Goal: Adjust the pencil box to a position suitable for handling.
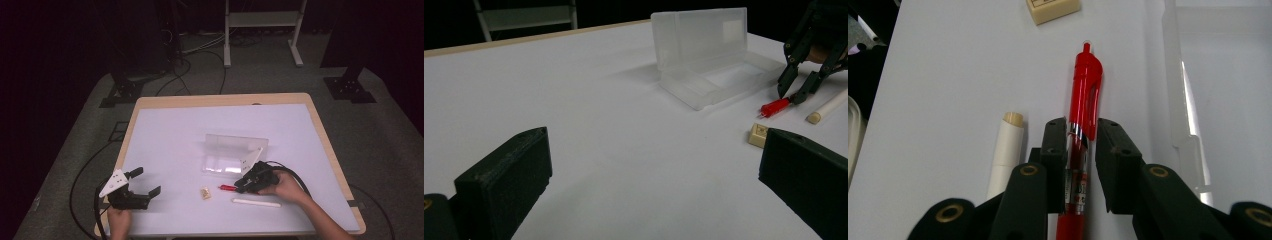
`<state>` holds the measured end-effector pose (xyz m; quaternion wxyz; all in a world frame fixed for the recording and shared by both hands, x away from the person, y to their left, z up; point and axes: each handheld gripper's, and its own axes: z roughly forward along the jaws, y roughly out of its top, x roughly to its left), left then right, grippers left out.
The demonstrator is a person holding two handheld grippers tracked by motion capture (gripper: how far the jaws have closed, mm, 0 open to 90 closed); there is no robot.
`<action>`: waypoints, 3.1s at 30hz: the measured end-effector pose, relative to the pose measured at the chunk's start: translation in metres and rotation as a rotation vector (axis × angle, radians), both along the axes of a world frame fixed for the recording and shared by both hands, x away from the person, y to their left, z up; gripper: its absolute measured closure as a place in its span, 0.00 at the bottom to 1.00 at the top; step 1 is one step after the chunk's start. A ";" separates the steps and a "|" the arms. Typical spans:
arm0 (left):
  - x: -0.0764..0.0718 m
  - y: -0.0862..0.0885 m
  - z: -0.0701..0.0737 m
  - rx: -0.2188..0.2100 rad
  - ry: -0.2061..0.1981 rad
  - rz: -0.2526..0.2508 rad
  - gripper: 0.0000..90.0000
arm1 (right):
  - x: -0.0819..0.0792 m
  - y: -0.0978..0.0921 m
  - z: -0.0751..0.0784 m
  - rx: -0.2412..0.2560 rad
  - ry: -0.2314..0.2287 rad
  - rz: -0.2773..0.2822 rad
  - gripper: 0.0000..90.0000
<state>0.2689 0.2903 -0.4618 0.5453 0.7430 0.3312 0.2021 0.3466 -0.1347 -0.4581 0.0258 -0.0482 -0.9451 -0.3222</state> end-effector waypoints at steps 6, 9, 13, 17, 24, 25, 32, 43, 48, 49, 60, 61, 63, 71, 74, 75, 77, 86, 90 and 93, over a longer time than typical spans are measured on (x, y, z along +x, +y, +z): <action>0.001 -0.001 -0.001 0.004 0.006 -0.007 0.00 | -0.001 0.000 -0.002 -0.004 -0.005 -0.003 0.85; 0.001 -0.001 -0.001 0.007 0.009 -0.007 0.00 | -0.002 0.000 -0.002 -0.009 -0.012 -0.003 0.85; 0.002 -0.001 -0.002 0.009 0.021 -0.002 0.00 | -0.001 0.001 -0.002 -0.010 -0.010 -0.007 0.86; 0.002 0.000 -0.002 0.008 0.019 -0.001 0.00 | -0.001 0.000 -0.001 -0.017 -0.015 -0.014 0.87; 0.002 -0.001 -0.002 0.008 0.019 -0.002 0.00 | -0.002 -0.001 0.002 -0.018 -0.025 -0.014 0.87; 0.002 -0.001 -0.002 0.008 0.019 -0.002 0.00 | -0.002 -0.001 0.002 -0.020 -0.026 -0.013 0.87; 0.002 -0.001 -0.002 0.006 0.024 -0.004 0.00 | -0.002 -0.002 0.005 -0.014 -0.035 -0.014 0.87; 0.002 0.000 -0.002 0.006 0.021 -0.003 0.00 | 0.001 -0.006 0.015 0.008 -0.049 -0.025 0.87; 0.002 0.000 -0.002 0.009 0.023 -0.004 0.00 | 0.004 -0.009 0.023 0.011 -0.066 -0.030 0.87; 0.002 0.000 -0.002 0.009 0.023 -0.004 0.00 | 0.004 -0.009 0.023 0.011 -0.066 -0.030 0.87; 0.002 0.000 -0.002 0.004 0.029 -0.001 0.00 | 0.012 -0.010 0.042 0.015 -0.090 -0.042 0.87; 0.002 0.000 -0.002 0.004 0.029 -0.001 0.00 | 0.013 -0.009 0.044 0.019 -0.098 -0.041 0.87; 0.002 0.000 -0.002 0.004 0.029 -0.001 0.00 | 0.015 -0.009 0.048 0.018 -0.103 -0.039 0.87; 0.002 0.000 -0.002 0.003 0.030 -0.004 0.00 | 0.018 -0.007 0.057 0.010 -0.114 -0.045 0.87; 0.002 0.000 -0.002 0.004 0.029 -0.005 0.00 | 0.020 -0.008 0.060 0.012 -0.120 -0.046 0.87; 0.002 0.000 -0.002 0.003 0.028 -0.006 0.00 | 0.021 -0.008 0.060 0.013 -0.122 -0.052 0.87; 0.002 0.000 -0.002 0.003 0.028 -0.007 0.00 | 0.023 -0.009 0.062 0.018 -0.122 -0.058 0.87; 0.002 0.000 -0.002 0.004 0.028 -0.010 0.00 | 0.033 -0.010 0.065 0.023 -0.128 -0.081 0.87; 0.002 0.000 -0.002 0.002 0.029 -0.013 0.00 | 0.039 -0.011 0.062 0.019 -0.121 -0.096 0.87; 0.002 0.000 -0.002 0.002 0.029 -0.014 0.00 | 0.045 -0.012 0.058 0.017 -0.114 -0.110 0.87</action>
